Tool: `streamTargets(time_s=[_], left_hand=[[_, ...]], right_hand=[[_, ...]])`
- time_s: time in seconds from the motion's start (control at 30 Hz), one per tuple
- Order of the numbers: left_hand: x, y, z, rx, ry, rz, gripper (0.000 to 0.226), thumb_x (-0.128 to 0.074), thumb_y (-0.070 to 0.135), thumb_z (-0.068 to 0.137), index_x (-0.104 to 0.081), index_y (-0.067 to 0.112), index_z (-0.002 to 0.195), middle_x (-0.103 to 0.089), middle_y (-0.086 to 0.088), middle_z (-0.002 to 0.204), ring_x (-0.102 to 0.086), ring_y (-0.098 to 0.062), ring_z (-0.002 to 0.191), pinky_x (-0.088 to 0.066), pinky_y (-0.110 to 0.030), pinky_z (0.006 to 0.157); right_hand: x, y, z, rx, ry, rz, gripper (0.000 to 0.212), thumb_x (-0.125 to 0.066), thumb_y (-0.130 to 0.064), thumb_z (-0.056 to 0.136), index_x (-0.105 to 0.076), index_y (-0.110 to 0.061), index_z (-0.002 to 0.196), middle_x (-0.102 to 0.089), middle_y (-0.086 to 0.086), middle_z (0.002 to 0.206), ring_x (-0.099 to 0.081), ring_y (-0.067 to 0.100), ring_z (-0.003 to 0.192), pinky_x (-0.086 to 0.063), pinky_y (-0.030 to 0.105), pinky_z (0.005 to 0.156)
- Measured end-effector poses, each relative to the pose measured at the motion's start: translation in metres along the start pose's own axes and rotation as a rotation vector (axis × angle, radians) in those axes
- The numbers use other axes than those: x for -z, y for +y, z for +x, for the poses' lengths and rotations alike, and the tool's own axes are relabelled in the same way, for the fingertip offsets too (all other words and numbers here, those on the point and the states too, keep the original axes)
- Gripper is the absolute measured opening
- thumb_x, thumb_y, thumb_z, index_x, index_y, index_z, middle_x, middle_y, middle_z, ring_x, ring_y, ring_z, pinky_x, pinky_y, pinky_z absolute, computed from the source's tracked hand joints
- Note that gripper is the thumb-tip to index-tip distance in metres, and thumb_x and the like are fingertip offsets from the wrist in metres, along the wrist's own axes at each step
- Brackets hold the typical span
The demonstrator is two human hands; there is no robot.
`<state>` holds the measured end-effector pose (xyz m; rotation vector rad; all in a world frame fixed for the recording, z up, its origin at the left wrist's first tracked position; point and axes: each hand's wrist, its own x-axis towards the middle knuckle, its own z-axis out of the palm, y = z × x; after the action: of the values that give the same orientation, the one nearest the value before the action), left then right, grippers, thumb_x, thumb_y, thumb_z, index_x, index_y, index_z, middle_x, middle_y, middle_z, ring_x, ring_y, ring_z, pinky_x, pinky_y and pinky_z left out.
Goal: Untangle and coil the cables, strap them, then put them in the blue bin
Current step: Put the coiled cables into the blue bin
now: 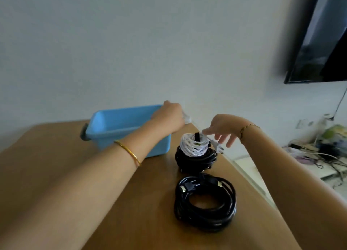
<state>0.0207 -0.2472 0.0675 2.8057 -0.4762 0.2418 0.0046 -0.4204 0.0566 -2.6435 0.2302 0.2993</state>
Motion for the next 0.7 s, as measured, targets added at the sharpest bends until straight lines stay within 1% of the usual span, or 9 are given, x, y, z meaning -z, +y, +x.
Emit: streamTargets(time_s=[0.1, 0.13, 0.2, 0.27, 0.33, 0.37, 0.47, 0.6, 0.7], left_hand=[[-0.002, 0.015, -0.012, 0.141, -0.241, -0.119, 0.036, -0.044, 0.036, 0.097, -0.055, 0.003, 0.106, -0.064, -0.017, 0.086, -0.066, -0.027, 0.066, -0.054, -0.031, 0.061], [-0.004, 0.02, -0.017, 0.216, -0.389, -0.162, 0.048, -0.041, 0.044, 0.098, -0.05, 0.005, 0.123, -0.064, -0.02, 0.103, -0.068, -0.029, 0.076, -0.058, -0.038, 0.072], [-0.009, 0.022, -0.025, 0.308, -0.624, -0.193, 0.058, -0.042, 0.049, 0.098, -0.036, 0.015, 0.144, -0.044, -0.017, 0.141, -0.057, -0.034, 0.117, -0.047, -0.05, 0.098], [-0.017, 0.016, -0.025, 0.399, -0.732, -0.387, 0.068, -0.046, 0.054, 0.094, -0.024, 0.023, 0.15, -0.03, -0.02, 0.15, -0.048, -0.042, 0.125, -0.053, -0.051, 0.089], [-0.026, 0.008, -0.023, 0.49, -0.778, -0.644, 0.07, -0.051, 0.059, 0.089, -0.03, 0.022, 0.146, -0.036, -0.025, 0.143, -0.056, -0.045, 0.113, -0.059, -0.046, 0.071], [-0.03, 0.005, -0.022, 0.513, -0.803, -0.744, 0.068, -0.053, 0.059, 0.088, -0.039, 0.018, 0.14, -0.045, -0.024, 0.136, -0.058, -0.043, 0.109, -0.059, -0.046, 0.069], [-0.044, -0.001, -0.019, 0.487, -0.841, -0.9, 0.053, -0.056, 0.052, 0.088, -0.057, 0.014, 0.125, -0.06, -0.017, 0.123, -0.062, -0.036, 0.108, -0.057, -0.048, 0.08], [-0.049, -0.002, -0.02, 0.492, -0.765, -0.973, 0.046, -0.06, 0.045, 0.085, -0.06, 0.014, 0.12, -0.062, -0.015, 0.121, -0.062, -0.032, 0.107, -0.058, -0.045, 0.08], [-0.037, 0.003, -0.021, 0.47, -0.712, -1.0, 0.05, -0.064, 0.046, 0.083, -0.06, 0.014, 0.12, -0.062, -0.016, 0.119, -0.064, -0.034, 0.104, -0.058, -0.047, 0.079]], right_hand=[[-0.012, 0.011, -0.003, -0.065, -0.156, 0.172, 0.067, -0.057, -0.056, 0.085, -0.05, 0.001, 0.12, -0.046, 0.016, 0.136, -0.066, 0.032, 0.087, -0.058, 0.05, 0.068], [-0.014, 0.013, -0.003, -0.09, -0.212, 0.235, 0.076, -0.058, -0.06, 0.082, -0.045, -0.003, 0.13, -0.038, 0.015, 0.143, -0.066, 0.035, 0.091, -0.057, 0.052, 0.071], [-0.018, 0.018, -0.003, -0.158, -0.304, 0.324, 0.089, -0.06, -0.063, 0.078, -0.03, -0.014, 0.145, -0.027, 0.017, 0.151, -0.063, 0.04, 0.099, -0.056, 0.055, 0.075], [-0.023, 0.024, -0.001, -0.209, -0.368, 0.41, 0.096, -0.063, -0.063, 0.075, -0.022, -0.018, 0.149, -0.024, 0.022, 0.151, -0.058, 0.046, 0.106, -0.055, 0.056, 0.073], [-0.028, 0.029, 0.002, -0.22, -0.427, 0.542, 0.097, -0.068, -0.058, 0.074, -0.022, -0.017, 0.149, -0.027, 0.027, 0.148, -0.053, 0.051, 0.111, -0.054, 0.059, 0.072], [-0.03, 0.03, 0.003, -0.215, -0.452, 0.603, 0.093, -0.068, -0.054, 0.076, -0.024, -0.016, 0.148, -0.029, 0.027, 0.146, -0.052, 0.052, 0.111, -0.054, 0.059, 0.072], [-0.035, 0.029, 0.009, -0.214, -0.466, 0.719, 0.085, -0.072, -0.042, 0.079, -0.028, -0.013, 0.146, -0.029, 0.026, 0.146, -0.054, 0.052, 0.106, -0.055, 0.06, 0.069], [-0.037, 0.023, 0.004, -0.221, -0.411, 0.786, 0.077, -0.072, -0.035, 0.081, -0.032, -0.009, 0.142, -0.029, 0.026, 0.144, -0.053, 0.05, 0.109, -0.053, 0.058, 0.079], [-0.024, 0.016, -0.011, -0.169, -0.318, 0.786, 0.076, -0.071, -0.033, 0.081, -0.032, -0.01, 0.142, -0.021, 0.023, 0.149, -0.05, 0.051, 0.114, -0.055, 0.058, 0.073]])
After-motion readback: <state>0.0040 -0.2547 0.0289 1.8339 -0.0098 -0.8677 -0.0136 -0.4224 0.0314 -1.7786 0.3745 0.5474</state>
